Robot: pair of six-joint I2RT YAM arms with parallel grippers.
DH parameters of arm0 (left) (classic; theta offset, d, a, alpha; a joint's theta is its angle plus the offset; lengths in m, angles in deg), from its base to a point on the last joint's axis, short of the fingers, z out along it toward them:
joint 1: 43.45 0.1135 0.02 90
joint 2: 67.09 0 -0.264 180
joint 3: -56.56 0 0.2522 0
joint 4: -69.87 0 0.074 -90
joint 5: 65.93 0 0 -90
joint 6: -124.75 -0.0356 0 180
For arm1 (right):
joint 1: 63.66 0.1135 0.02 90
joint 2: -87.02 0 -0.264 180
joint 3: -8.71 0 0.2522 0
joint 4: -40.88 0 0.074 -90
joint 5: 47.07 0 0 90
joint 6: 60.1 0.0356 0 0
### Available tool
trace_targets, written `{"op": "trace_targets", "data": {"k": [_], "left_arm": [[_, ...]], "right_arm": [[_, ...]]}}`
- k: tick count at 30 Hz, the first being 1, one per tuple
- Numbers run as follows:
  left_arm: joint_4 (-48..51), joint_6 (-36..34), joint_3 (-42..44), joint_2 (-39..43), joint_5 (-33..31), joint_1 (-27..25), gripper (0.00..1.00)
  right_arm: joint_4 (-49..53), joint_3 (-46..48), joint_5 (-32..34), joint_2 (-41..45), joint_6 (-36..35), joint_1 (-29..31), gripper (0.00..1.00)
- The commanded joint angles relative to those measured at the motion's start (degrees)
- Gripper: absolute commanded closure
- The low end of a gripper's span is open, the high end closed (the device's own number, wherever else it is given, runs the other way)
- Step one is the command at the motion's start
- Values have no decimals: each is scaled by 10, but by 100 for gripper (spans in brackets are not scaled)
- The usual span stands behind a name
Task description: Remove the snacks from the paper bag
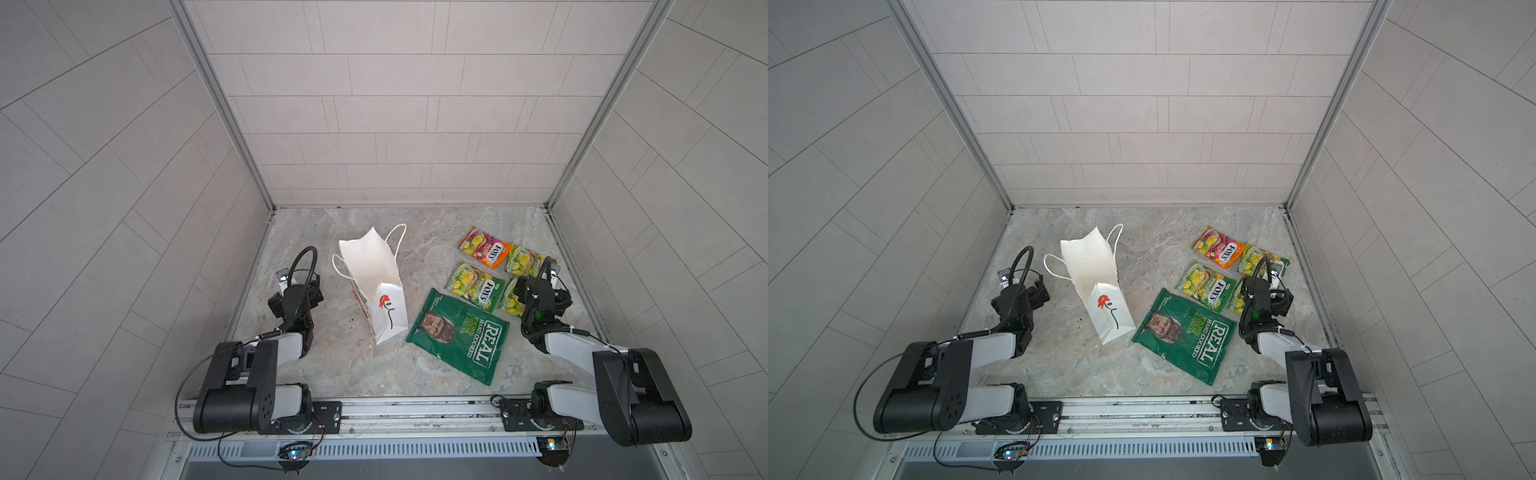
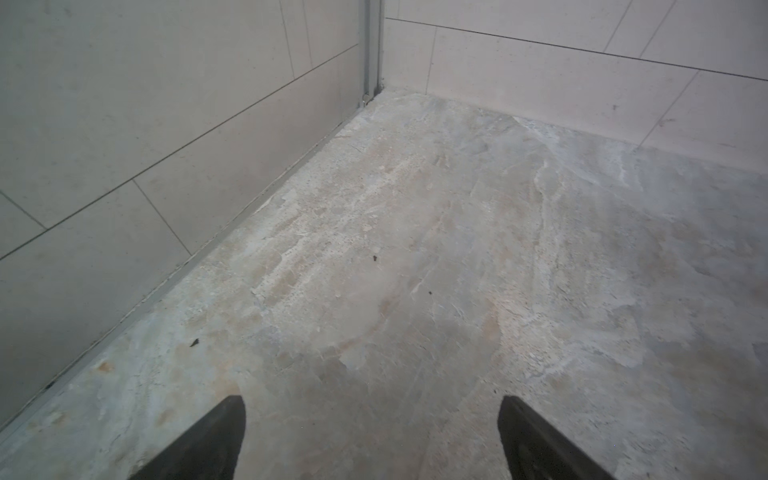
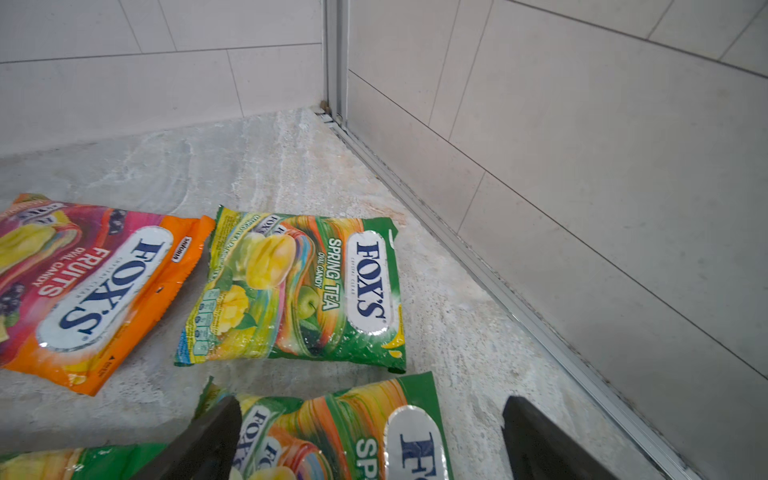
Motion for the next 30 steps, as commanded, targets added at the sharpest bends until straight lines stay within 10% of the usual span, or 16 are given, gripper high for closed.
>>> {"op": "trace_targets", "data": {"k": [1,12,30], "left_arm": [[-150,-35,9,-28,46,2,0],[-246,-47,4,-133,71,2,0],[-122,-68,-65,-127,114,-3,0]], "right_arm": [[-93,12,-34,-14,-36,5,1],[-322,47,-55,-121,-138,48,1],[-264,-14,-45,-188,-129,49,0]]}}
